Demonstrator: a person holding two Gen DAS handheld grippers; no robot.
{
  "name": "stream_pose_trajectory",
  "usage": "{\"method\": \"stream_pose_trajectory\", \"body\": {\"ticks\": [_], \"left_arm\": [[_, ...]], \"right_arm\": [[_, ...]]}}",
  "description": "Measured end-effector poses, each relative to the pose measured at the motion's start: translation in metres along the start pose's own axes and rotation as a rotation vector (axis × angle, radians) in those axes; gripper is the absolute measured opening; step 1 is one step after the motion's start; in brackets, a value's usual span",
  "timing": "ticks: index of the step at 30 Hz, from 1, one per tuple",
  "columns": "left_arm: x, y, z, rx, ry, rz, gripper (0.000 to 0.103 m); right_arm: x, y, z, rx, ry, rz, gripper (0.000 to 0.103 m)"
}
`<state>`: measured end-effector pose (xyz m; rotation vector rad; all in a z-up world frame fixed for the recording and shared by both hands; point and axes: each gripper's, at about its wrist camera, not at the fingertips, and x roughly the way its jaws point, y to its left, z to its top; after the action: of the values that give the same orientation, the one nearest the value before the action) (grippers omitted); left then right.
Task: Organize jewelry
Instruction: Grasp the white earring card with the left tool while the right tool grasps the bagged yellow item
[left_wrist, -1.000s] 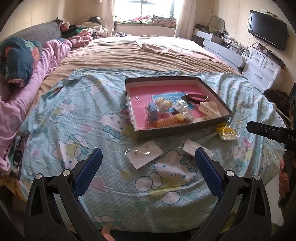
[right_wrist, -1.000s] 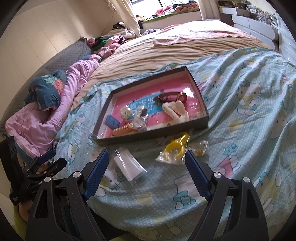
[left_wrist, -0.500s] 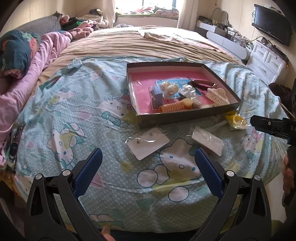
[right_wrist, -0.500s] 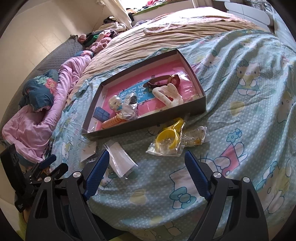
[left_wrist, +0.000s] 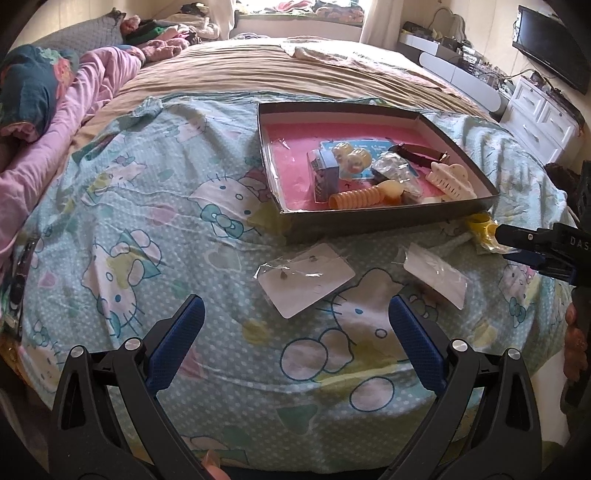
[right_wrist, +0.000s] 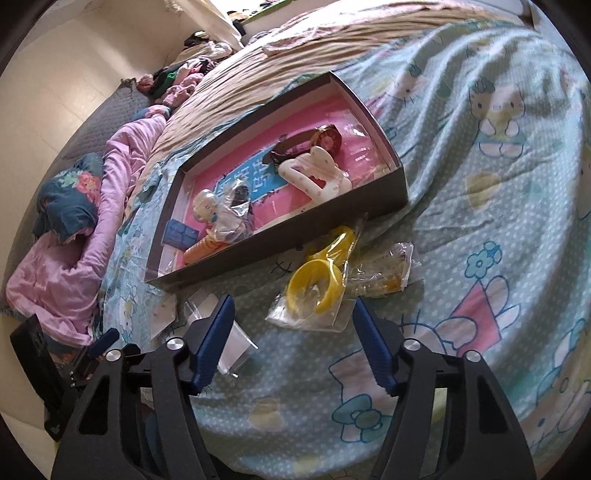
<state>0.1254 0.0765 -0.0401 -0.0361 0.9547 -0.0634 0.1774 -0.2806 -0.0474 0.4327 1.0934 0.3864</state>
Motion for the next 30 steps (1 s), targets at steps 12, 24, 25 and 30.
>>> {"method": "stream_pose_trajectory", "body": {"ticks": [12, 24, 25, 30], "left_arm": [[0.024, 0.009, 0.005, -0.035, 0.045, -0.004, 0.093], [0.056, 0.004, 0.011, -0.049, 0.085, -0.028, 0.093], [0.058, 0.002, 0.012, -0.042, 0.083, -0.023, 0.093], [0.062, -0.008, 0.015, -0.002, 0.075, 0.009, 0.07]], "right_arm": [[0.011, -0.018, 0.006, 0.088, 0.017, 0.085, 0.024], [0.0, -0.013, 0.007, 0.049, 0.001, 0.106, 0.02], [-0.001, -0.013, 0.007, 0.043, -0.001, 0.105, 0.02], [-0.006, -0.006, 0.007, 0.006, -0.009, 0.093, 0.019]]}}
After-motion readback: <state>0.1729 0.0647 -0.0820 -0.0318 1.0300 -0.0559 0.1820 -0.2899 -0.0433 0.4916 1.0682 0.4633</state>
